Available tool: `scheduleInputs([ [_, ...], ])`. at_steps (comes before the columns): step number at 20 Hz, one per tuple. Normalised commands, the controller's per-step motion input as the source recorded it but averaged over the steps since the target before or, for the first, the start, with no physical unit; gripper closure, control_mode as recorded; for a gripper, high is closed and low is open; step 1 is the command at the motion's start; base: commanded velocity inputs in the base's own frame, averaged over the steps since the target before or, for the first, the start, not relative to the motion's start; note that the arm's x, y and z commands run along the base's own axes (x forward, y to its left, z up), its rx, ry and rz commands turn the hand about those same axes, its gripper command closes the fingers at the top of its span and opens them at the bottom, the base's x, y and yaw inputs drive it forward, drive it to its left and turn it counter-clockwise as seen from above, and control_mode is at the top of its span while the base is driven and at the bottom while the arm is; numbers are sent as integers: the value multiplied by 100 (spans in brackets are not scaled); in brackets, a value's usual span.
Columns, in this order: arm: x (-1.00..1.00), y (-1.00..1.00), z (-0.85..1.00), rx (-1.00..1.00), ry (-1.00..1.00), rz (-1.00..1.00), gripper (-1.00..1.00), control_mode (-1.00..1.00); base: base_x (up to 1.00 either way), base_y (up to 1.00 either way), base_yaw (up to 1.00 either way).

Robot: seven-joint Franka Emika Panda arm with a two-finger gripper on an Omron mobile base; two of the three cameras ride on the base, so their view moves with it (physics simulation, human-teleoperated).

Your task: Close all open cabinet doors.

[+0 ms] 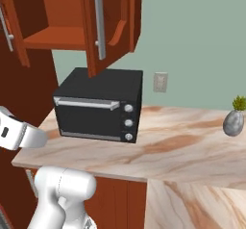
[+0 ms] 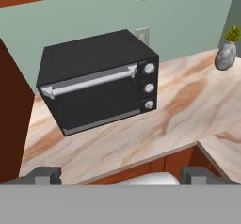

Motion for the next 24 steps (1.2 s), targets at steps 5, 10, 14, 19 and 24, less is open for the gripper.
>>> scheduleInputs([
  [5,0,0,0,0,0,0,-100,100,42,-4,0],
  [10,0,0,0,0,0,0,-100,100,11,-2,0],
  [14,0,0,0,0,0,0,-100,100,2,0,0],
  [19,-1,0,0,0,-2,0,-100,-100,0,0,0],
  [24,-48,-16,-3,0,-18,0,-100,-100,0,0,0],
])
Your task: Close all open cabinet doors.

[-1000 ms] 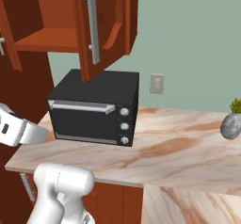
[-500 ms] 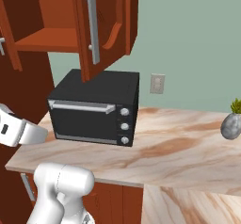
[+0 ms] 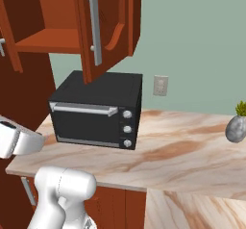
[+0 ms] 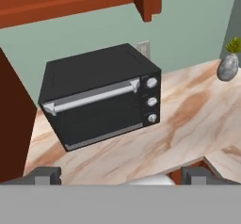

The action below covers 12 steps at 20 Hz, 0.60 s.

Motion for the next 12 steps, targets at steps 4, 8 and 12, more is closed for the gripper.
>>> scheduleInputs([
  [4,-48,-49,-1,0,-26,0,-100,-100,0,0,0],
  [8,-5,-64,0,2,-19,3,-100,-100,0,0,0],
  [12,10,-78,-7,6,-8,6,-100,-100,0,0,0],
])
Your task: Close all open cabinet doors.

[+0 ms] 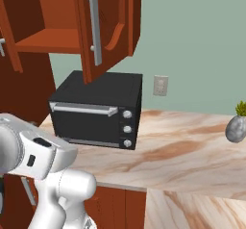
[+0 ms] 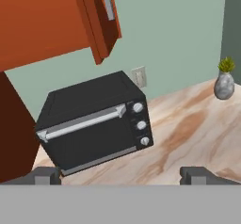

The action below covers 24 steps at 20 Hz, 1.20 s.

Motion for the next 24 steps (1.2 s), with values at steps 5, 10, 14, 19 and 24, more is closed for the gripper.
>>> scheduleInputs([
  [5,43,-60,-1,8,9,11,-100,-100,0,0,0],
  [10,47,-56,16,4,-4,24,-100,-100,0,0,0],
  [14,54,-47,24,5,-8,27,-100,-100,0,0,0],
  [19,61,-28,29,5,-8,23,-100,-100,0,0,0],
  [24,61,-5,23,1,-5,15,-100,-100,0,0,0],
])
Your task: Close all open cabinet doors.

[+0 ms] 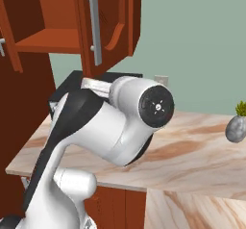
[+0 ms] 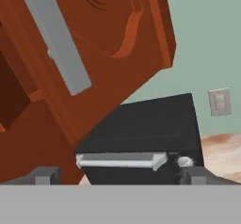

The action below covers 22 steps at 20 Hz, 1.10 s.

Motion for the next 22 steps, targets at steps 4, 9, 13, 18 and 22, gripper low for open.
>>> scheduleInputs([
  [4,54,0,30,0,-4,13,-100,-100,0,0,0],
  [9,36,0,36,0,-1,11,-100,-100,0,0,0],
  [13,44,0,29,0,0,9,-100,-100,0,0,0],
  [18,44,1,25,0,0,9,-100,-100,0,0,0],
  [22,27,17,21,0,0,7,-100,-100,0,0,0],
])
